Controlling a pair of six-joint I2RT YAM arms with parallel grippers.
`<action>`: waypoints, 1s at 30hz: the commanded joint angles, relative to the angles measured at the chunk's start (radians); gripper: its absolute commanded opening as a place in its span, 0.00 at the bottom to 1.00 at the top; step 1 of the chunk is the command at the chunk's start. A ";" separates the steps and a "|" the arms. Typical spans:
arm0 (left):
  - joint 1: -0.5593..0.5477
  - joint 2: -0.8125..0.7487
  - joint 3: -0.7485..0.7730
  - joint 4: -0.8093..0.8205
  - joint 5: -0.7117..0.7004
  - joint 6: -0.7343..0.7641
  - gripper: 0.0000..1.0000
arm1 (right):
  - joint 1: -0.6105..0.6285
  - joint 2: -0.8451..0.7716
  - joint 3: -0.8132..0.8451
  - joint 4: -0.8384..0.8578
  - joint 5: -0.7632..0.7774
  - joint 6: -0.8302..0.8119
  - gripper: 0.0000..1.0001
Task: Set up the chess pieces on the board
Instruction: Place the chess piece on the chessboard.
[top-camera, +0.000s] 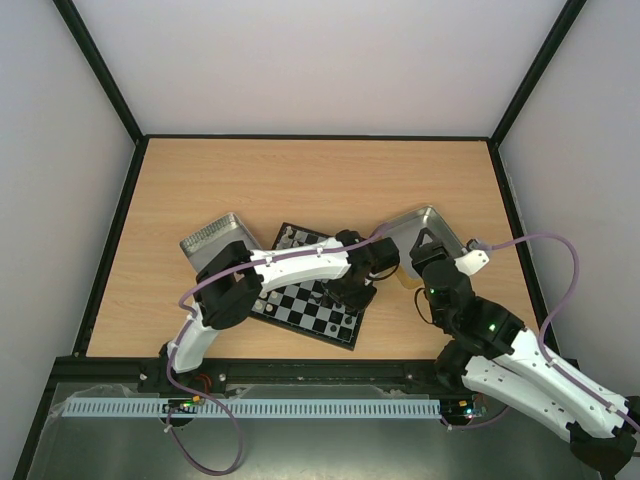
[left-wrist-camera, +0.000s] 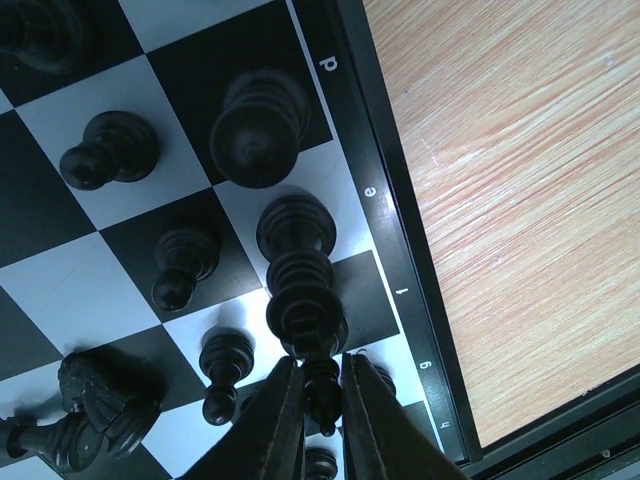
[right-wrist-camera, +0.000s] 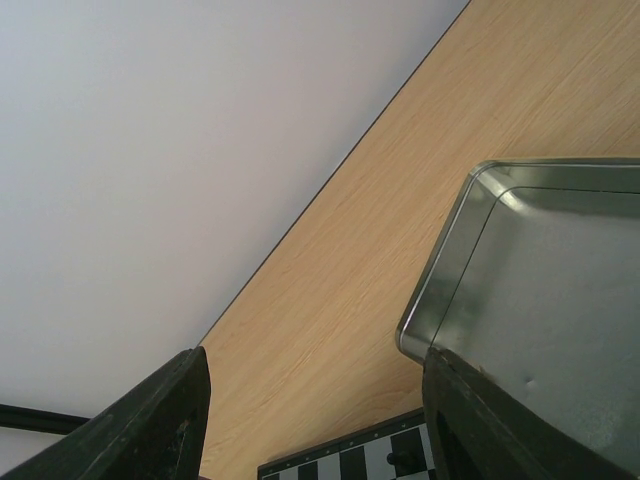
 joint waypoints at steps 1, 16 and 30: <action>-0.008 0.015 0.022 -0.003 0.008 0.012 0.13 | -0.002 -0.009 -0.012 -0.021 0.060 0.009 0.57; -0.008 0.014 0.019 0.020 0.016 0.002 0.12 | 0.000 -0.007 -0.019 -0.019 0.054 0.009 0.57; -0.001 -0.053 0.040 0.006 0.025 0.006 0.33 | 0.000 -0.009 -0.002 -0.019 0.028 0.006 0.58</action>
